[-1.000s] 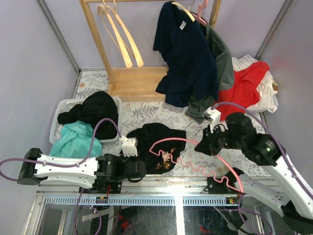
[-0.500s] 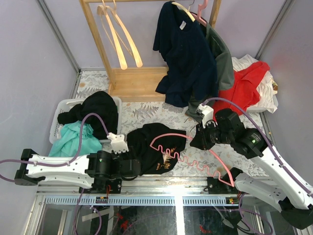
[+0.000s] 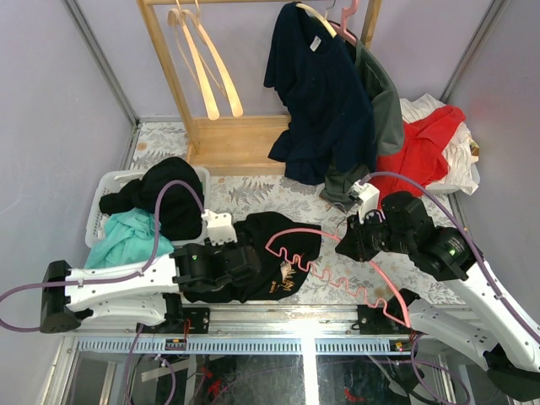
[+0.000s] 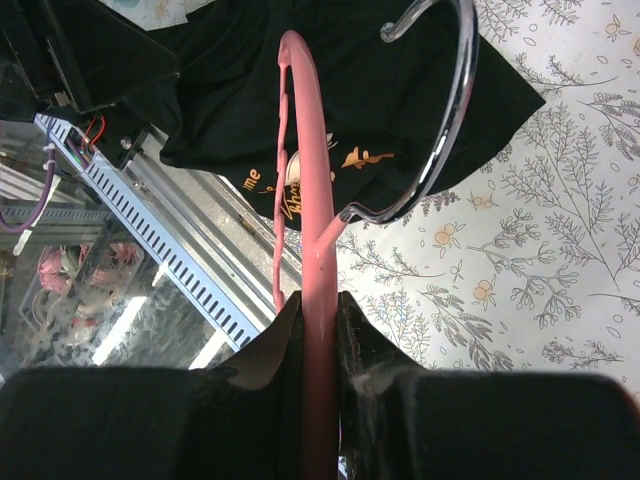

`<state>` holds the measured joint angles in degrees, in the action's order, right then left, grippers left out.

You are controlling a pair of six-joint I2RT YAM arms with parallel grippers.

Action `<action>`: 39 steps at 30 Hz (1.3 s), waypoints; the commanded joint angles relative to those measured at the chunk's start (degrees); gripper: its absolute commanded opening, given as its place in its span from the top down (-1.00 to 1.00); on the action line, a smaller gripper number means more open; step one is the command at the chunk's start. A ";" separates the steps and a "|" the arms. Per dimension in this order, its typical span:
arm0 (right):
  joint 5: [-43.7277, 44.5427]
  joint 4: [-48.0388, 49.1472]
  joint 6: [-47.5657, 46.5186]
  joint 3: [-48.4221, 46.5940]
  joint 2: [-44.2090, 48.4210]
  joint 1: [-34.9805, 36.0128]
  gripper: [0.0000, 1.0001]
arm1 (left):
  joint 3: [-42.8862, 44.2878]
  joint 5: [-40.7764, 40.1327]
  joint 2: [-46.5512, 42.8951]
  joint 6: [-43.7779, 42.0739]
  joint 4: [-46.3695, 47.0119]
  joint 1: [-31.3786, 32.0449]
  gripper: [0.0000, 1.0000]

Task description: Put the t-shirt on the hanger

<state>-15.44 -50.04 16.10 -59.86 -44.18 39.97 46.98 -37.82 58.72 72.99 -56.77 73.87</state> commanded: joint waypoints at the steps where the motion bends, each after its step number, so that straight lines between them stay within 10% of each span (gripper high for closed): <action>1: 1.25 0.82 0.69 -2.79 0.85 0.11 1.00 | 3.08 -0.45 2.72 -6.71 6.50 -1.47 -0.02; 16: 0.92 0.69 0.12 -2.51 1.22 0.04 1.00 | -1.08 7.12 7.93 -5.54 2.28 -1.57 0.08; 24: -7.53 4.58 1.44 -1.69 2.59 0.07 1.00 | 2.66 3.28 7.28 -5.38 -2.45 -1.74 0.99; 39: -16.00 12.54 3.42 0.78 3.78 0.10 1.00 | 16.78 -2.29 6.94 -12.25 -7.99 -3.28 1.00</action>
<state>-27.44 -43.46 17.98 -59.66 -40.25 39.97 60.66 -36.56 65.84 63.02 -63.90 70.89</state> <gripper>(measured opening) 0.173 0.029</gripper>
